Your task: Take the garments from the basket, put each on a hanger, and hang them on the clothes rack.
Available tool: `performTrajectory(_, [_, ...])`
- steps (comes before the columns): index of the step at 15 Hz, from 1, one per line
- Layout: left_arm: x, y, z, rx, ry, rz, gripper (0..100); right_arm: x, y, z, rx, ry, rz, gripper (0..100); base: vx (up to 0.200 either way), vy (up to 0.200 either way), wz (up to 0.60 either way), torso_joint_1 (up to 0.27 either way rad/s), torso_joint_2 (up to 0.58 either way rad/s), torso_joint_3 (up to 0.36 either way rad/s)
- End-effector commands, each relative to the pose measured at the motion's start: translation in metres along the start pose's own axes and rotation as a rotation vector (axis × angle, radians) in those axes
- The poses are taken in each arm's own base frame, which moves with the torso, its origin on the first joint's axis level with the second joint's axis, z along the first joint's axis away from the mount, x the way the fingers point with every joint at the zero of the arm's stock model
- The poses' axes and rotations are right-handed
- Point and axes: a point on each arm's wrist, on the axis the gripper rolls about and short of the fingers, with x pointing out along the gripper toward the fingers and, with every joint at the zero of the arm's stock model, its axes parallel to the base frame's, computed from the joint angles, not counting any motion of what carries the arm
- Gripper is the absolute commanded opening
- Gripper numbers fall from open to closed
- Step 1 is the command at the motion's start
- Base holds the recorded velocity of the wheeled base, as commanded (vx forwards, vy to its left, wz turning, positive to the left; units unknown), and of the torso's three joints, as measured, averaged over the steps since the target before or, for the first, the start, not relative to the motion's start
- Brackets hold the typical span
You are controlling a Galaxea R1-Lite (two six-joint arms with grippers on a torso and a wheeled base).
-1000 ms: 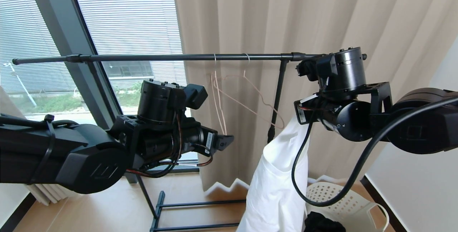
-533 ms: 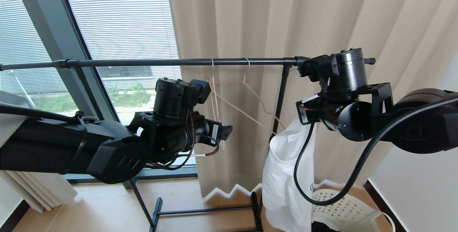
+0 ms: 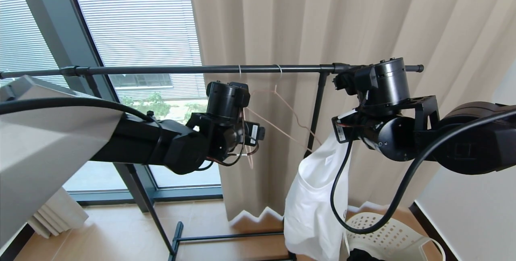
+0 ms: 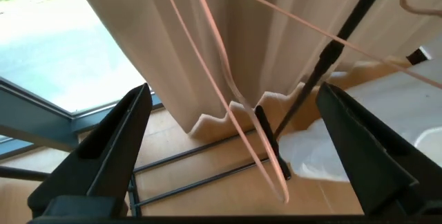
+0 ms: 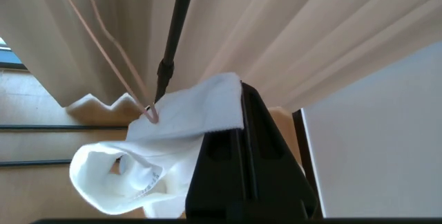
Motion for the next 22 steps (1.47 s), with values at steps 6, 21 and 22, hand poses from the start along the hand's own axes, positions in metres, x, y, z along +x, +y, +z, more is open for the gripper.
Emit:
performTrajectory(6, [0.054, 0.004, -0.008, -0.019, -0.005, 0.094, 100, 0.001, 0.001, 0.0, -0.002, 0.001, -0.001, 0, 0.0, 0.0, 0.0, 0.0, 0.0, 0.0])
performTrajectory(21, [0.057, 0.007, -0.01, -0.019, 0.003, 0.101, 0, 0.002, 0.003, -0.002, -0.008, 0.005, 0.001, 0, 0.0, 0.0, 0.0, 0.0, 0.0, 0.0])
performTrajectory(22, [0.054, 0.007, -0.008, -0.021, -0.003, 0.101, 0, 0.002, 0.003, -0.002, -0.008, 0.005, 0.001, 0, 0.0, 0.0, 0.0, 0.0, 0.0, 0.0])
